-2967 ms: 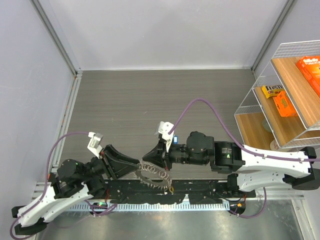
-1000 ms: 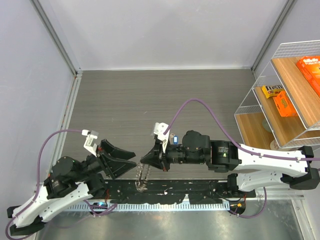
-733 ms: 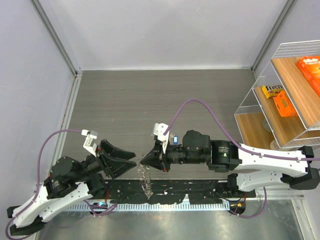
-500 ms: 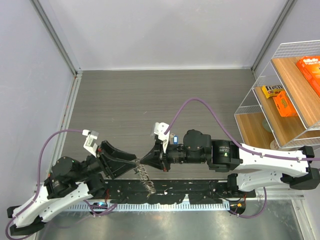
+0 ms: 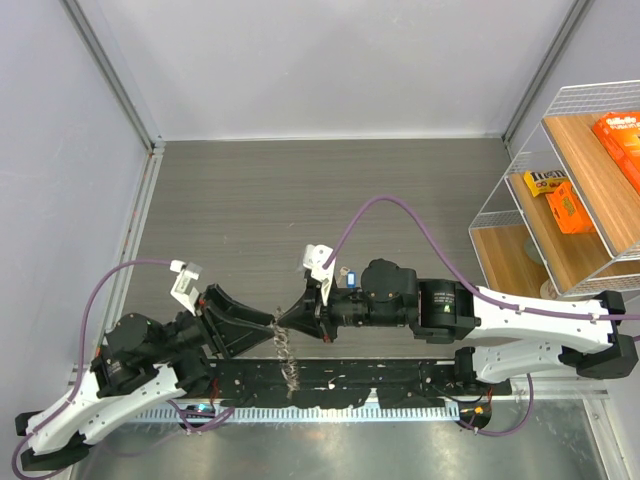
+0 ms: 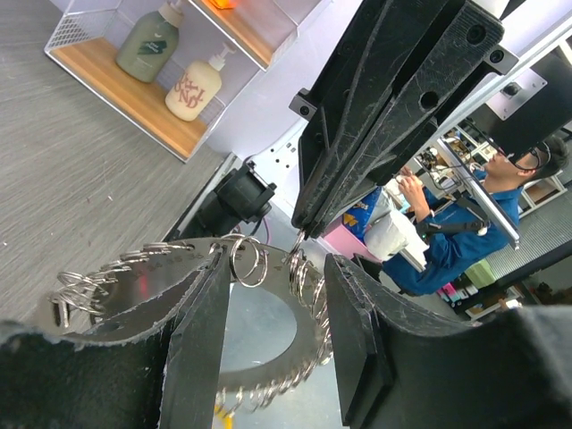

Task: Put the keys on the keyring

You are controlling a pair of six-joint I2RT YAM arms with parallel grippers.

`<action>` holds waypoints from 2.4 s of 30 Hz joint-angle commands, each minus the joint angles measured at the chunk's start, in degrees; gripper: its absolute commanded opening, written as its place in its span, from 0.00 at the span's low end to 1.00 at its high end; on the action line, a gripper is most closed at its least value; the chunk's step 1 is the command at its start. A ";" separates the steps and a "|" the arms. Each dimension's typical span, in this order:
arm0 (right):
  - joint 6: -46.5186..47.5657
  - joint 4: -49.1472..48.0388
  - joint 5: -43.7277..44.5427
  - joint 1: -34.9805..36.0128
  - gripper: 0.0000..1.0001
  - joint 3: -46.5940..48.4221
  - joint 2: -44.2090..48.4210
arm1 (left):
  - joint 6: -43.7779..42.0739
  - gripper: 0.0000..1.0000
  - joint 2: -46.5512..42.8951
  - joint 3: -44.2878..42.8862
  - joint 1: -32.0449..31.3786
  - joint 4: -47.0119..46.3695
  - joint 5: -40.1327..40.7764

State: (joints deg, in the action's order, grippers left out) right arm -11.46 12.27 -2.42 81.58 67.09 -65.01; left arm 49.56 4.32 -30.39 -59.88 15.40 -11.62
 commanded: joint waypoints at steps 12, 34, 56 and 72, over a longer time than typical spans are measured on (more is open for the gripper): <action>0.30 -4.36 -0.22 -0.11 0.05 3.14 0.77 | 0.19 0.49 1.13 0.77 0.02 -4.76 -1.12; 0.39 -5.07 0.83 0.33 0.06 1.82 2.87 | 0.01 0.00 0.78 0.86 0.02 -5.55 -1.13; 0.91 -6.30 -4.44 2.00 0.06 -7.50 8.15 | -3.94 0.00 -1.77 -1.07 0.11 -2.48 3.09; -5.75 8.36 22.88 0.25 0.56 -10.40 12.28 | -17.20 0.00 -1.86 1.82 0.11 -15.04 -10.69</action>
State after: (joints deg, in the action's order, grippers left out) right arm -12.62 15.51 10.98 82.74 57.19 -52.82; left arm 38.59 3.09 -29.19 -59.88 11.66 -15.97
